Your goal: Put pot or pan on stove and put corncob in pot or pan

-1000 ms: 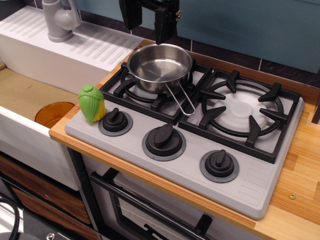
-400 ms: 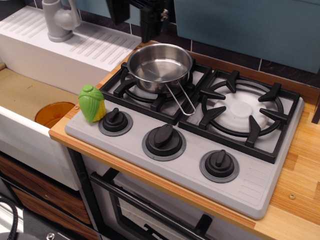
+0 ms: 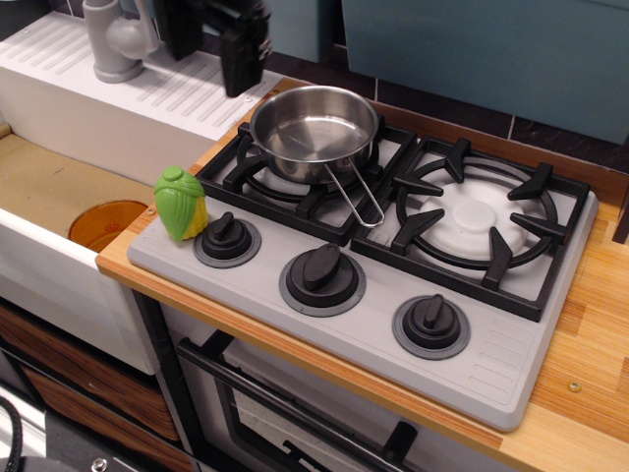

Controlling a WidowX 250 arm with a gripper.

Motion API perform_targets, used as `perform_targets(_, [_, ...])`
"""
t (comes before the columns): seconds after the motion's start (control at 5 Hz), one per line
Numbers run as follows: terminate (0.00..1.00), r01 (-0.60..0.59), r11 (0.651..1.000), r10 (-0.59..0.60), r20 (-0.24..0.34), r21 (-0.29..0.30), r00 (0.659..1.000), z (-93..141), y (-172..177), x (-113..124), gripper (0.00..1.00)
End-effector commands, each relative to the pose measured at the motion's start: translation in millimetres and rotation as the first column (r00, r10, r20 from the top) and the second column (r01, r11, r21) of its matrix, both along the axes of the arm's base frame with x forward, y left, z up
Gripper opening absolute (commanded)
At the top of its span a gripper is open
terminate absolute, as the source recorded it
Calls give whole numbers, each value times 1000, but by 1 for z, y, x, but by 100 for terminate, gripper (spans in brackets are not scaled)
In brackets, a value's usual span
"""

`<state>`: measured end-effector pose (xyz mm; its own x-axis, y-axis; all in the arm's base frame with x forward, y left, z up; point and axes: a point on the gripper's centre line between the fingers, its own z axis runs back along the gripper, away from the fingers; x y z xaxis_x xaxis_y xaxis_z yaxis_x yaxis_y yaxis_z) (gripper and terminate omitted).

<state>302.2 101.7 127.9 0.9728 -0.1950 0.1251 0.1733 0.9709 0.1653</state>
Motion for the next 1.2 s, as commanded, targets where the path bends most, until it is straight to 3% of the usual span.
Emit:
perform_targets(0.0, [0,-10,998,4,107,59,994,-2,15,-14,100])
perform_targets(0.6, [0,-6,1000,3,172,16,985,-47,25,-29,100])
perform_targets(1.0, [0,-24,1000,25,173,-9,985,-64,24,-34,100])
